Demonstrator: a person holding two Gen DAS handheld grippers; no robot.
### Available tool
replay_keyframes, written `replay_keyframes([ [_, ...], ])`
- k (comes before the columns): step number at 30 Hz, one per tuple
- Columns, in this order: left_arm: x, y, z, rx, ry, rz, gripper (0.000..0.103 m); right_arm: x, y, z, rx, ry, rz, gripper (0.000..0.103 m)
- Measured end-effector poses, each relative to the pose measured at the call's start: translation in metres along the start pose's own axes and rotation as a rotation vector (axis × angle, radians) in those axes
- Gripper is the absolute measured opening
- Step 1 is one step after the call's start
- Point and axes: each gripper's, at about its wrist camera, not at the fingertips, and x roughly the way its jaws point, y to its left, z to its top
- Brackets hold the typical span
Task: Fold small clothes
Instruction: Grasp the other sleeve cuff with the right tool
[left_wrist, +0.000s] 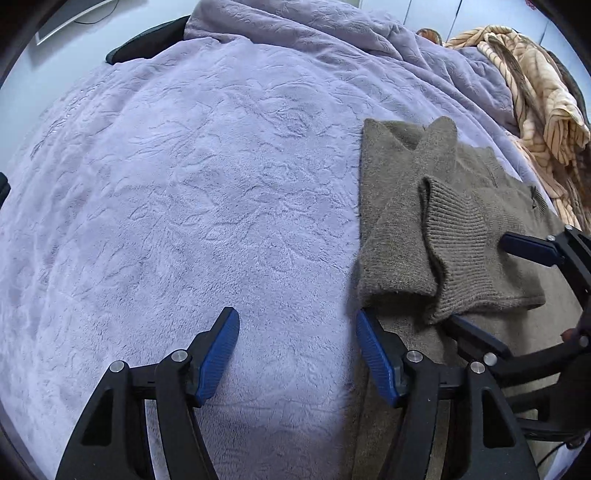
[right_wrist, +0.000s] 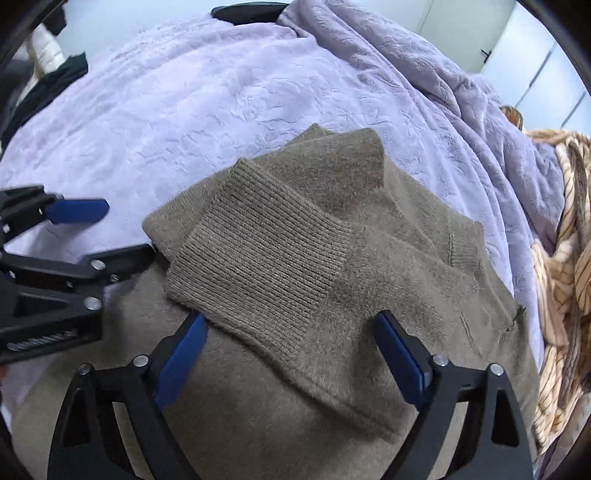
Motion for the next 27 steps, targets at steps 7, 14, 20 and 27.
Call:
replay_keyframes([
  [7,-0.003,-0.007,0.003,-0.016,0.01,-0.054,0.067,-0.021,-0.038,-0.001,0.217,-0.082,0.084,0.013],
  [14,-0.003,-0.033,0.018,0.012,0.027,-0.066,0.067,-0.055,-0.145,-0.069,0.764,-0.133,0.163,0.008],
  [20,-0.002,-0.05,0.016,0.069,0.015,-0.014,0.067,-0.034,-0.189,-0.135,0.985,-0.001,0.295,0.016],
  [27,0.003,-0.047,0.023,0.023,0.014,0.007,0.067,-0.049,-0.161,-0.073,0.741,-0.138,0.434,0.084],
])
